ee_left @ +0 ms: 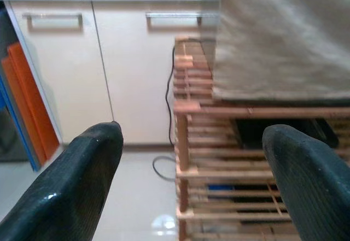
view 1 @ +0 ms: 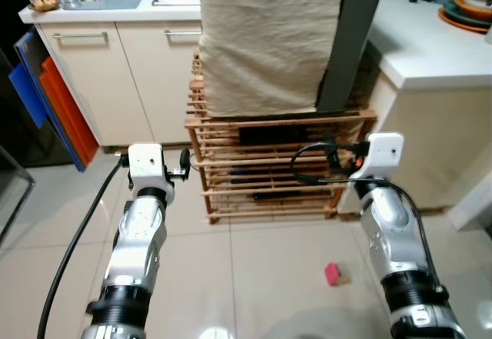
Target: Restocking fridge
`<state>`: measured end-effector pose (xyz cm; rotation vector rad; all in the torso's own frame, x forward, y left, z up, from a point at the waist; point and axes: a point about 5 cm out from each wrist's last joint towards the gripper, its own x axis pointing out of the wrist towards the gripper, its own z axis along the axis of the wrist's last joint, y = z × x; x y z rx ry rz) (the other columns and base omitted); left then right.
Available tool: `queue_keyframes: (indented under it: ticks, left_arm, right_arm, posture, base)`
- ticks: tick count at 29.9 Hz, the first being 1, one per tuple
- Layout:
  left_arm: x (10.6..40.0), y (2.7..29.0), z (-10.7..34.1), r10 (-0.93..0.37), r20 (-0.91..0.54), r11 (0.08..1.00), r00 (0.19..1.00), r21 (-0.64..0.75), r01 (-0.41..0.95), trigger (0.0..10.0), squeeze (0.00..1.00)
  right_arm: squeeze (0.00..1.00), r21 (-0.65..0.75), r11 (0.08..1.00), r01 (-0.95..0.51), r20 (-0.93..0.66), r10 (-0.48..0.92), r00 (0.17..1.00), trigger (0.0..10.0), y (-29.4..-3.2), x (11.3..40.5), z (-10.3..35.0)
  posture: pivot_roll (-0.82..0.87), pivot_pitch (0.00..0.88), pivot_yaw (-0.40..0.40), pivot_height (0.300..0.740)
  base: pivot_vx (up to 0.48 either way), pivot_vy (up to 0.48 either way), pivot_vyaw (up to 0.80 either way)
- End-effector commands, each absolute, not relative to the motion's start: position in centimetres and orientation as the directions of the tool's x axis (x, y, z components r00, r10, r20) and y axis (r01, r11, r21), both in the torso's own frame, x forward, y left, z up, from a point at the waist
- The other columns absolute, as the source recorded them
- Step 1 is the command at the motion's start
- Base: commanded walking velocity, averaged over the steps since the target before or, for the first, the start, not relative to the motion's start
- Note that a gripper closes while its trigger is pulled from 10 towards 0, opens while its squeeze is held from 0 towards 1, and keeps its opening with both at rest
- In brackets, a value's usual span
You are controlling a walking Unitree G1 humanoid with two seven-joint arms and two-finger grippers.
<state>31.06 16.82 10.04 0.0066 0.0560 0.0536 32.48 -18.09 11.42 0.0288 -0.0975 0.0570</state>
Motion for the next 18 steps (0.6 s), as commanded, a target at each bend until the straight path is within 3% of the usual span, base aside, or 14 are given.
queue_keyframes:
  ticks: [1,18]
  left_arm:
    - [31.3,15.8,10.2,0.011,-0.049,1.000,0.999,0.007,-0.011,10.0,0.00]
    - [32.3,16.6,11.0,-0.003,-0.022,0.999,1.000,0.048,0.004,10.0,0.00]
  right_arm:
    - [0.00,0.025,0.999,-0.030,0.098,0.028,0.995,10.0,-18.9,32.5,11.4]
    - [0.00,0.039,0.999,0.013,0.064,-0.016,0.998,10.0,-19.7,31.0,10.0]
  posture:
    - [-0.21,0.000,0.031,0.740]
    - [-0.21,0.000,0.040,0.740]
  base:
    - [0.300,0.375,0.00]
    - [0.334,0.342,0.00]
